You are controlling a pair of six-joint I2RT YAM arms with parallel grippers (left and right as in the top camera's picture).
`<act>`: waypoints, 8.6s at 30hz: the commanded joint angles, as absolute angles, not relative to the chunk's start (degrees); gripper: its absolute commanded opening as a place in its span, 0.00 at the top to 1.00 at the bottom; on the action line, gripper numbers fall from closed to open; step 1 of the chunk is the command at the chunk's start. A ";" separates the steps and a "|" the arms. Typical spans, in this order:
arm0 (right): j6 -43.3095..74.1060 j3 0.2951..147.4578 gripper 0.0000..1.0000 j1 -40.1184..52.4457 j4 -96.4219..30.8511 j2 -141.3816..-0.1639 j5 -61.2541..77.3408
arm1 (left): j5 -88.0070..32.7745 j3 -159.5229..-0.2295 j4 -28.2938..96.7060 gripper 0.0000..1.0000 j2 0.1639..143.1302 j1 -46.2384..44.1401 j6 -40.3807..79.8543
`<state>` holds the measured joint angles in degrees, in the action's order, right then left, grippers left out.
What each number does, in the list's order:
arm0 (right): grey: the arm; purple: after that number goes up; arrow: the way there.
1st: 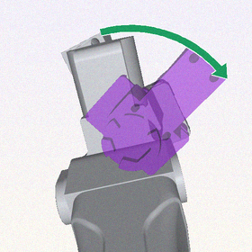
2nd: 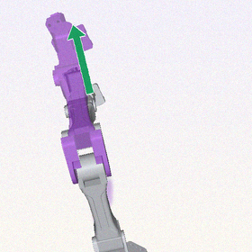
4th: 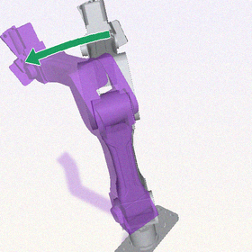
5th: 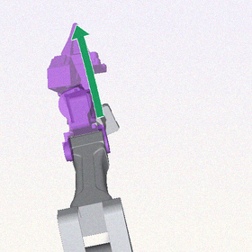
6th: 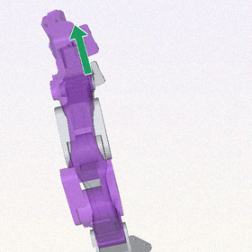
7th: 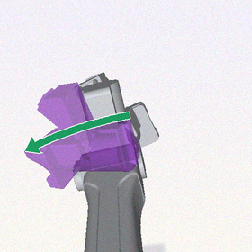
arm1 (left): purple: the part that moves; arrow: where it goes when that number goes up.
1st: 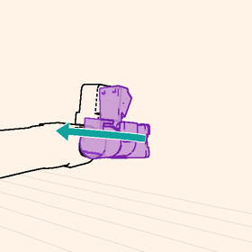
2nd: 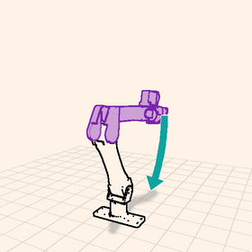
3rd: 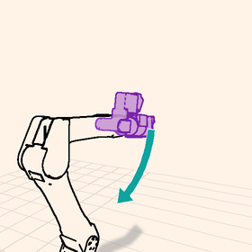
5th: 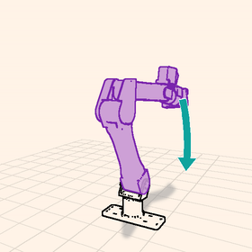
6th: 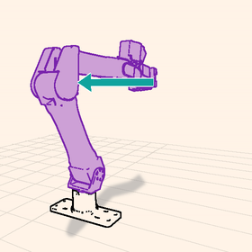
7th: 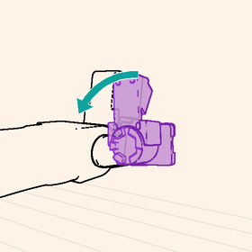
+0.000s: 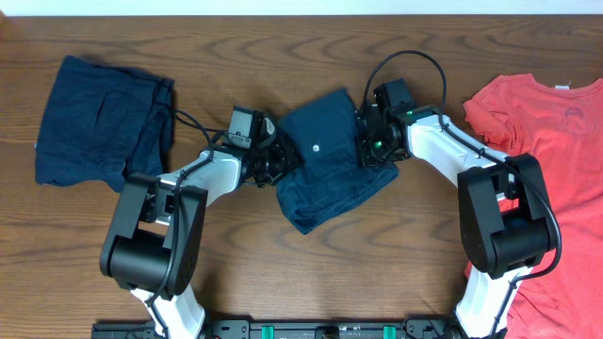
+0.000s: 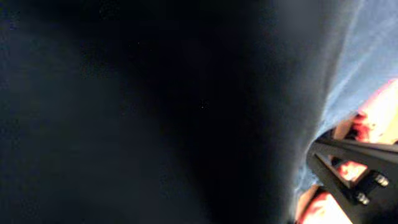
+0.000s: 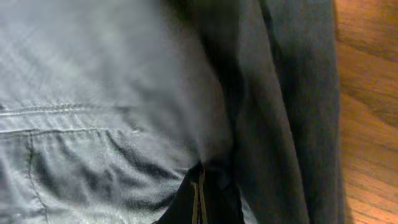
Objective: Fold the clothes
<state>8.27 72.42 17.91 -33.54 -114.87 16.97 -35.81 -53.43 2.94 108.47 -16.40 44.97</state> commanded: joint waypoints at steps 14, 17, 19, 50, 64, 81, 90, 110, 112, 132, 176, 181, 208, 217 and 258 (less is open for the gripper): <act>6.09 72.16 0.96 16.47 -40.49 -101.16 16.75 | -34.02 -68.90 39.46 0.94 93.58 -6.20 19.25; 6.09 72.16 0.95 16.43 -40.49 -98.54 16.75 | -33.82 -73.34 40.64 0.94 89.43 0.45 18.85; 6.09 72.16 0.94 16.43 -40.51 -97.67 16.75 | -33.85 -76.16 40.64 0.94 87.96 5.80 18.87; 7.68 72.16 0.94 16.51 -41.60 -97.41 16.95 | -28.91 -80.27 42.96 0.02 102.32 49.67 16.32; 7.68 72.16 0.92 16.51 -41.08 -97.41 16.93 | -26.74 -80.27 38.06 0.94 84.44 46.65 12.23; 10.90 72.16 0.92 16.53 -41.25 -97.41 16.95 | -17.78 -79.96 19.77 0.74 118.24 30.85 12.01; 10.39 72.79 0.93 16.51 -40.47 -94.87 16.84 | -23.86 -80.84 26.37 0.46 108.07 30.04 7.88; 5.04 72.86 0.01 16.56 -45.04 -57.25 8.80 | -17.61 -80.90 61.32 0.02 47.90 21.45 -8.08; 5.04 72.86 0.01 16.56 -47.35 -54.85 8.80 | -17.15 -80.90 62.59 0.02 44.38 21.45 -8.12; 5.06 72.86 0.01 16.56 -61.23 -51.37 8.82 | -17.26 -80.86 62.96 0.02 40.34 21.41 -8.12; -6.66 1.21 0.01 2.42 -2.20 -0.27 14.41 | -17.26 -80.86 62.96 0.02 40.34 21.41 -8.12; -6.22 0.30 0.01 2.42 -2.76 -0.30 14.41 | -17.26 -80.86 62.96 0.02 40.34 21.41 -8.12; -6.22 0.30 0.01 2.42 -2.81 -0.34 14.41 | -17.23 -80.86 62.96 0.02 40.34 20.93 -8.12; -6.22 0.32 0.01 2.42 -2.81 -0.34 14.41 | -12.97 -80.68 62.06 0.02 40.25 10.92 -7.90; -6.22 0.30 0.01 2.42 -2.81 -0.34 14.41 | -12.75 -0.23 -7.44 0.02 0.12 3.03 -3.81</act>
